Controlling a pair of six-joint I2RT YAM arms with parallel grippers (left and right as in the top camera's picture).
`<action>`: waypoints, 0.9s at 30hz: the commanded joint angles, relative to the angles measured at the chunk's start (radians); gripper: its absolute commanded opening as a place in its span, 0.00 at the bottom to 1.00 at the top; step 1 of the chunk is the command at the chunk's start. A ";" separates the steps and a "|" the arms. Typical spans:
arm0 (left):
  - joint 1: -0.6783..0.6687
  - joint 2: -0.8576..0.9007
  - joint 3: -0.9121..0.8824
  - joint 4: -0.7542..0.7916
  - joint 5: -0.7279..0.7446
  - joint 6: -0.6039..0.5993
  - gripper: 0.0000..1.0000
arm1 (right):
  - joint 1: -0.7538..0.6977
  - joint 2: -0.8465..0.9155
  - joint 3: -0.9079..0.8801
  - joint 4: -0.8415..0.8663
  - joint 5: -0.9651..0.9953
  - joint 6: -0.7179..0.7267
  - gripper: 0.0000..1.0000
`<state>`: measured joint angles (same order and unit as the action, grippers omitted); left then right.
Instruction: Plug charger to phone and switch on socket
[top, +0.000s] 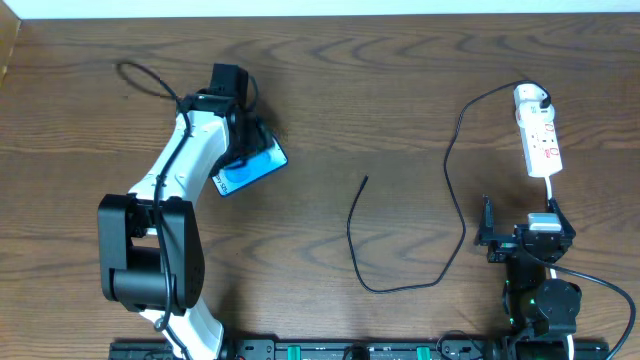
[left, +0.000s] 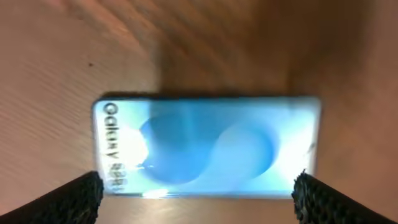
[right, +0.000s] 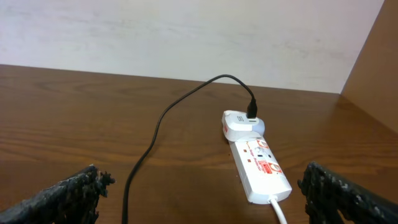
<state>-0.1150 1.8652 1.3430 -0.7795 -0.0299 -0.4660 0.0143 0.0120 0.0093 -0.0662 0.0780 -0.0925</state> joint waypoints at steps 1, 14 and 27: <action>0.002 -0.010 0.000 -0.024 -0.055 0.406 0.97 | -0.002 -0.005 -0.004 -0.001 -0.003 -0.013 0.99; 0.000 -0.010 0.000 -0.050 -0.106 0.701 0.98 | -0.002 -0.005 -0.004 -0.001 -0.003 -0.013 0.99; 0.000 -0.009 0.000 -0.019 -0.022 0.839 0.98 | -0.002 -0.005 -0.004 -0.001 -0.003 -0.013 0.99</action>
<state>-0.1150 1.8652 1.3430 -0.8009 -0.0746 0.3386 0.0143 0.0120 0.0093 -0.0658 0.0780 -0.0921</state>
